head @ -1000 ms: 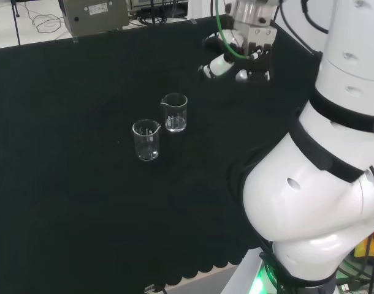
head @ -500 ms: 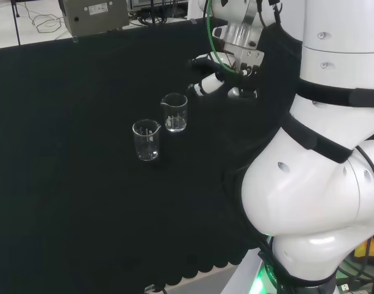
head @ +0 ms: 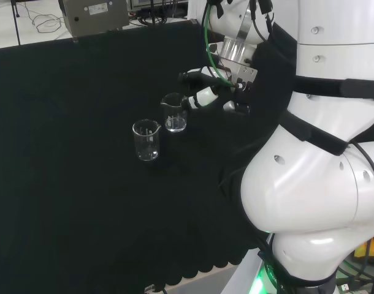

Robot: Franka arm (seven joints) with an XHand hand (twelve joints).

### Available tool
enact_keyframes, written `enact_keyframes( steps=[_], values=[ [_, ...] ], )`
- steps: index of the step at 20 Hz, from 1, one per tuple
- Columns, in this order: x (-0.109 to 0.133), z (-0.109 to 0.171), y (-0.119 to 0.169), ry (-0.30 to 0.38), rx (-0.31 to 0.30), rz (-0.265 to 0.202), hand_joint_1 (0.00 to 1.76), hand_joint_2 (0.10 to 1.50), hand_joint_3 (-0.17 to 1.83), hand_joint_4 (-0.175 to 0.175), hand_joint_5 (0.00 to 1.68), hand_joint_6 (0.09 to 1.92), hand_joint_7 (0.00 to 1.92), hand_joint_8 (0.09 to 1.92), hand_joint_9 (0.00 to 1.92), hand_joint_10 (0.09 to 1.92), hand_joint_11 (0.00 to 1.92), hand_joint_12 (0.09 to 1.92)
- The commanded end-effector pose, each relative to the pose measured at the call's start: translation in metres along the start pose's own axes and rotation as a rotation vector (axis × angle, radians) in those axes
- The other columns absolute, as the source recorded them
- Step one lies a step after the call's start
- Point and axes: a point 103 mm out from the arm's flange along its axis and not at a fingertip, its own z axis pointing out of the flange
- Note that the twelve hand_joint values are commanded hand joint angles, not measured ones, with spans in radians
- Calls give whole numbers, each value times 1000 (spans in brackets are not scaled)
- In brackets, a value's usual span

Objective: Pick up the beaker on the right.

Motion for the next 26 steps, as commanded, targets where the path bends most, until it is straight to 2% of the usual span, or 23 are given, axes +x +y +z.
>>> enact_keyframes(
  steps=[1, 9, 11, 17, 26],
  values=[
    [3, 15, 12, 32, 12, -75, 798, 563, 546, -14, 362, 87, 148, 588, 318, 628, 31, 1398],
    [-3, 30, 21, 79, -37, -112, 881, 530, 536, -12, 377, 87, 140, 584, 308, 621, 2, 1394],
    [-6, 33, 23, 129, -41, -113, 896, 530, 539, -11, 400, 87, 143, 585, 309, 620, 0, 1393],
    [-7, 40, 30, 180, -81, -137, 911, 526, 552, -13, 437, 87, 159, 587, 330, 622, 6, 1393],
    [-13, 54, 35, 221, -91, -131, 947, 511, 599, -9, 514, 87, 199, 583, 375, 604, 24, 1385]
  ],
)
